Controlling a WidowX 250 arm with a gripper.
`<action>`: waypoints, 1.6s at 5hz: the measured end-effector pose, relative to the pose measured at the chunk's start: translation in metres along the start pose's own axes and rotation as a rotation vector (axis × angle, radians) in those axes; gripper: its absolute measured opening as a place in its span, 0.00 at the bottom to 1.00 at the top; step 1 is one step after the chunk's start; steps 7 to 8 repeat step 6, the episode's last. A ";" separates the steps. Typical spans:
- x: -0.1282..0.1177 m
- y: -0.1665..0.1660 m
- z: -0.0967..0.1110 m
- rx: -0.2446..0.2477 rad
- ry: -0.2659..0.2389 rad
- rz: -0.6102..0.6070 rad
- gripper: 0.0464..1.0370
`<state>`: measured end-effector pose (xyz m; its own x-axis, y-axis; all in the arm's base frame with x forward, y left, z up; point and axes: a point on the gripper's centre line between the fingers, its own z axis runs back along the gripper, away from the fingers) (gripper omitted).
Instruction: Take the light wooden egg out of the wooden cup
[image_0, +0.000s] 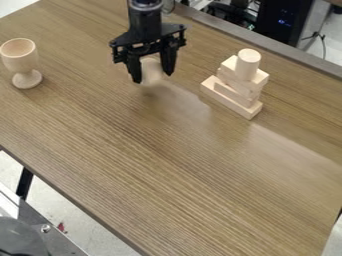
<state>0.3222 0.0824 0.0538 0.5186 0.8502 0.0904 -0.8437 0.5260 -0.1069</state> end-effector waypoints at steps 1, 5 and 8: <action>-0.002 0.000 -0.010 0.028 0.045 -0.010 0.68; 0.002 0.001 0.012 0.010 0.030 0.032 0.96; 0.008 -0.001 0.038 -0.021 -0.012 0.055 0.96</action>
